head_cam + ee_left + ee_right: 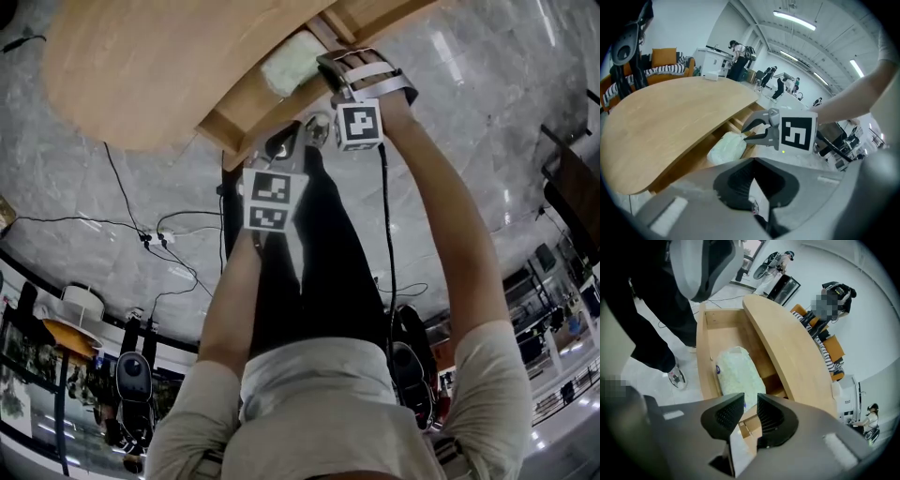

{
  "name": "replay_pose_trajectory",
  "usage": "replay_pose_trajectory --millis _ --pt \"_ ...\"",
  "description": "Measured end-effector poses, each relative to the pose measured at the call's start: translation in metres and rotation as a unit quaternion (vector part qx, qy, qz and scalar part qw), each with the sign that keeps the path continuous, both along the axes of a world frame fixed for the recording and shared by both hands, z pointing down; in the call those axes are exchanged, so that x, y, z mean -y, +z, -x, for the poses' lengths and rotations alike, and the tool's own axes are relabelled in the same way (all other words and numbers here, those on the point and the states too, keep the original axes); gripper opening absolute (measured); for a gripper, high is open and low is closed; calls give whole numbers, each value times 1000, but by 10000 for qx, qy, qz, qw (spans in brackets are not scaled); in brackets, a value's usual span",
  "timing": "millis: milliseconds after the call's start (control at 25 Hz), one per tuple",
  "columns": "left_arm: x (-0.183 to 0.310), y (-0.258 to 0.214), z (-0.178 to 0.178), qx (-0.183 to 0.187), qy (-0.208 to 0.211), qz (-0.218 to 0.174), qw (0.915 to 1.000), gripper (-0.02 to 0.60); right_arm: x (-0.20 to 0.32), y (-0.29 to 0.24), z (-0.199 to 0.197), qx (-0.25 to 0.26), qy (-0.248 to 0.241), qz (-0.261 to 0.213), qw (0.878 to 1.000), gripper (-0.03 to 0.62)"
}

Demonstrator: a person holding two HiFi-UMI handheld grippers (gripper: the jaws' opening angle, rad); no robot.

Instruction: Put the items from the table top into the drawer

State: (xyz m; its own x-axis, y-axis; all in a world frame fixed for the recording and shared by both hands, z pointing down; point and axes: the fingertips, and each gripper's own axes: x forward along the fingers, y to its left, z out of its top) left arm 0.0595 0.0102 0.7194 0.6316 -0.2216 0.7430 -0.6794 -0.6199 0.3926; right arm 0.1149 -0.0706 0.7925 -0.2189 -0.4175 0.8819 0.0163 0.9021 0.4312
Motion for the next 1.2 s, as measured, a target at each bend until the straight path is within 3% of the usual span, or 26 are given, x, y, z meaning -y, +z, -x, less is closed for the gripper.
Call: replay_pose_trajectory --millis 120,160,280,360,520,840,1080,1200 --pt "-3 -27 3 -27 -76 -3 10000 20 -5 -31 -6 105 292 -163 9994 73" --pt "-2 -38 6 -28 -171 -26 9998 20 -5 -47 -7 231 503 -262 9981 18" --pt "15 -88 13 -75 -559 -300 9980 20 -2 -112 -10 829 1430 -629 9842 8" --pt "26 -127 9 -184 -651 -585 9960 20 -1 -164 -16 1369 2231 -870 9612 8" --pt "45 -202 -10 -428 -478 -1170 9911 20 -2 -268 -28 2680 3581 -1162 8868 8" --pt "44 -335 -32 -778 -799 -1831 9768 19 -34 -429 -46 4303 4490 -1397 7705 8" --pt "53 -423 -46 -1162 -940 -2541 9556 20 -40 -520 -58 4947 4323 -2084 7245 6" --pt "45 -465 -62 -1360 -813 -2961 9419 20 -49 -559 -64 5023 4183 -2359 7191 6"
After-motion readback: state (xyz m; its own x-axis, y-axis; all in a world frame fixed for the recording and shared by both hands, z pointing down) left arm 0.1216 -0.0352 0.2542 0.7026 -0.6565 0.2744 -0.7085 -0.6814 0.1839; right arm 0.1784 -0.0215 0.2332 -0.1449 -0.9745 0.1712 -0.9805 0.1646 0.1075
